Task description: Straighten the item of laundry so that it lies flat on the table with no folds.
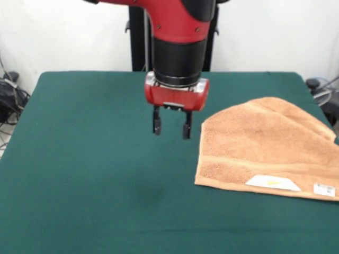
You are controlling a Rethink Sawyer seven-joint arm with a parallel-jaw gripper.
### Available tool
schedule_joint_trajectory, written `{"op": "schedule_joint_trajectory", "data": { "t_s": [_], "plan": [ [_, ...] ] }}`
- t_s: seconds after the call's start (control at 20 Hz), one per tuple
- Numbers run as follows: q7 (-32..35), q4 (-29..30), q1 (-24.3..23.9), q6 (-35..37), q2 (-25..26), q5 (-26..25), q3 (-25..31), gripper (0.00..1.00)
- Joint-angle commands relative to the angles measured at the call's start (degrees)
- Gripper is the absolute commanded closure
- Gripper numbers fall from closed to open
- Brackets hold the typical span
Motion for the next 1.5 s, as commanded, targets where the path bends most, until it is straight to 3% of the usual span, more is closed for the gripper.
{"op": "schedule_joint_trajectory", "data": {
  "t_s": [0.05,0.4,0.8,1.5],
  "plan": [
    [-3.24,0.06,0.79,0.08,0.32,-4.96,4.87,0.00],
    [3.40,3.51,3.37,-4.79,-0.71,-5.82,2.13,0.00],
    [2.61,4.54,2.99,-4.71,-0.61,-5.56,2.19,0.00],
    [0.41,0.34,2.07,-6.94,7.42,-7.01,3.20,0.00]
  ]
}}
